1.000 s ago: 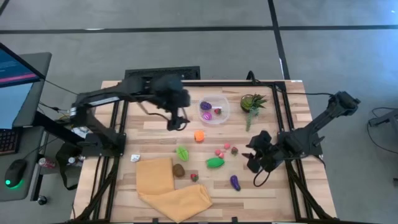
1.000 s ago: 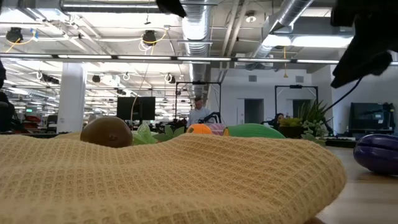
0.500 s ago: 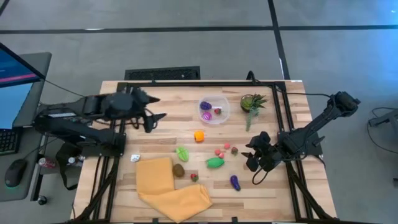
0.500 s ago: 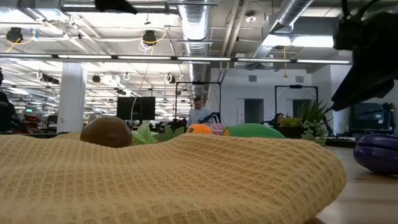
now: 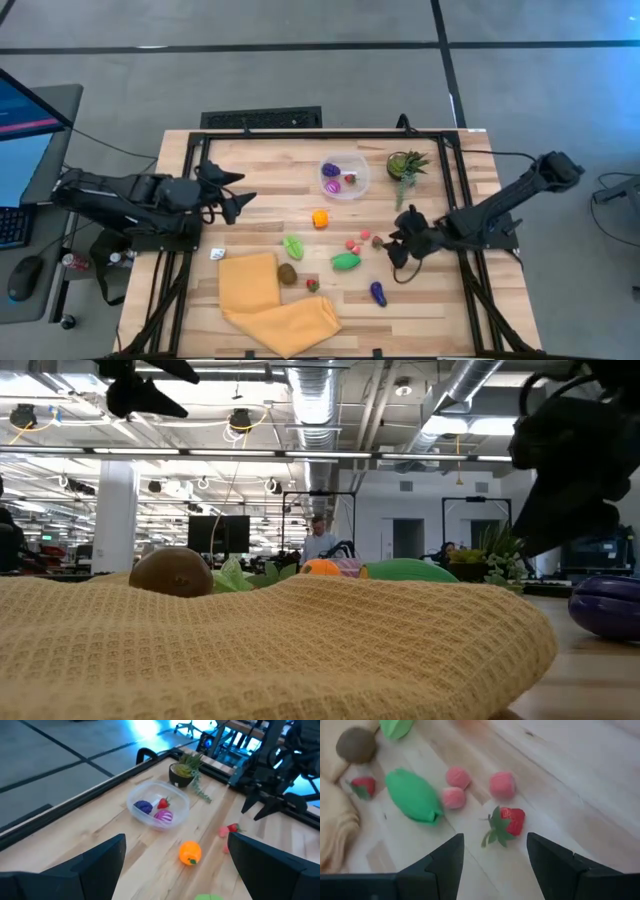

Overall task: Pick and placing Produce into tupperware
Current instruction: Put the top strawberry in the transparent bin

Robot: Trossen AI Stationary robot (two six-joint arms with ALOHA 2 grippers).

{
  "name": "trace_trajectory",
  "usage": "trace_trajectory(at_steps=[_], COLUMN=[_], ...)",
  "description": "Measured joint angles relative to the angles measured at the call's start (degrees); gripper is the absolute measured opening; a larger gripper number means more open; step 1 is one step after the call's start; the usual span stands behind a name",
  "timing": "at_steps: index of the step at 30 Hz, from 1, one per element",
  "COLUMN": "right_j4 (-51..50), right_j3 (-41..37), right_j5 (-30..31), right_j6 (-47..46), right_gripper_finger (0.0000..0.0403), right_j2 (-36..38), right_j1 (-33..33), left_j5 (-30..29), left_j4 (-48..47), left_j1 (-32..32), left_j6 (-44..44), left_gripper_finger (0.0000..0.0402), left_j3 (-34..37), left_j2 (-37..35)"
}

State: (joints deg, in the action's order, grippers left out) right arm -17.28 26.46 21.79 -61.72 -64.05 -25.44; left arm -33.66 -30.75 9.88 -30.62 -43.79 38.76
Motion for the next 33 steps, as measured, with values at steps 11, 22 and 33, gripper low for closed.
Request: trace_trajectory(at_steps=[11,22,33], right_j4=[-0.01,4.31,5.25], right_j3=[1.18,1.2,1.25], right_j5=[-4.0,-4.53,-5.66], right_j6=[-0.8,-7.46,-12.82], right_gripper_finger=[0.0214,0.0196,0.0198], right_j2=[0.0,0.0,0.0], right_j1=[6.7,10.39,11.36], left_j5=[-0.49,-0.73,-1.08], left_j4=[0.89,0.73,0.7], left_j1=[0.25,0.25,0.23], left_j6=[0.12,0.23,0.16], left_gripper_finger=[0.0341,0.0341,0.0341], left_j3=[1.02,1.02,1.02], left_j2=[1.33,1.36,1.36])
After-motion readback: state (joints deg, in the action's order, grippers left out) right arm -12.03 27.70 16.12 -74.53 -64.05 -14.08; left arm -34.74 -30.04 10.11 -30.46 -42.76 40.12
